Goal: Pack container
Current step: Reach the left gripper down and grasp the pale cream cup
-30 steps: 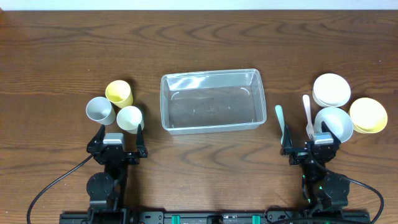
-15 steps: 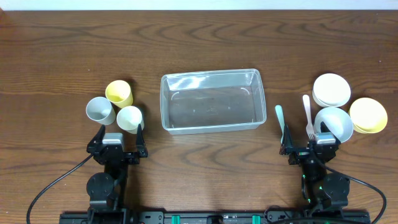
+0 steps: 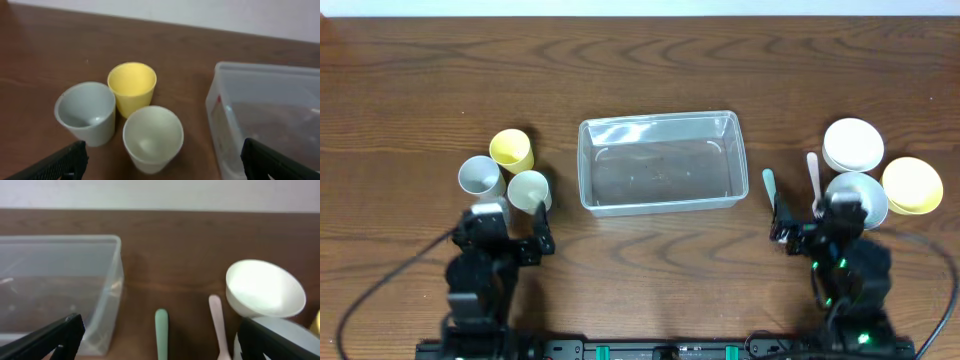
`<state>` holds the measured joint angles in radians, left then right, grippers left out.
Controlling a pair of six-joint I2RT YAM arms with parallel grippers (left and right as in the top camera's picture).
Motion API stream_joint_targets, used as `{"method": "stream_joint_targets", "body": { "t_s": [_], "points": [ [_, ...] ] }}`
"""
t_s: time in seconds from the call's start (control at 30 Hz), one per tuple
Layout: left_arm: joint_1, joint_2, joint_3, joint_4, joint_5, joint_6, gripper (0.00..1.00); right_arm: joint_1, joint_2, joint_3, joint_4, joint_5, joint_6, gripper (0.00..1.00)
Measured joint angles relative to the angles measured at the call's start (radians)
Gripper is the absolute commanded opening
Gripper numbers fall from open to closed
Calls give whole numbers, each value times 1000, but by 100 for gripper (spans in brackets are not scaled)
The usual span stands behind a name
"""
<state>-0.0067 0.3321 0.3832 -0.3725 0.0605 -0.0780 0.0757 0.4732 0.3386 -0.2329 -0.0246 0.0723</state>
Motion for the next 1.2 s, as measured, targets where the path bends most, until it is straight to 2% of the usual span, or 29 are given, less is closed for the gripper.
{"method": "stream_joint_targets", "body": {
  "t_s": [0.13, 0.3, 0.43, 0.6, 0.9, 1.2],
  "points": [
    [0, 217, 282, -200, 0, -2, 98, 0, 249, 271, -208, -11, -1, 99],
    [0, 531, 669, -564, 3, -4, 98, 0, 599, 628, -532, -32, -10, 99],
    [0, 779, 953, -845, 18, -4, 98, 0, 791, 819, -663, -56, -12, 99],
    [0, 944, 1064, -875, 53, -5, 98, 0, 888, 865, -673, -70, -13, 99],
    [0, 1205, 1069, -872, 75, -5, 99, -1, 988, 865, -693, -74, -13, 99],
    [-20, 1415, 1069, -880, 76, -5, 97, -1, 999, 865, -694, -74, -13, 99]
  ]
}}
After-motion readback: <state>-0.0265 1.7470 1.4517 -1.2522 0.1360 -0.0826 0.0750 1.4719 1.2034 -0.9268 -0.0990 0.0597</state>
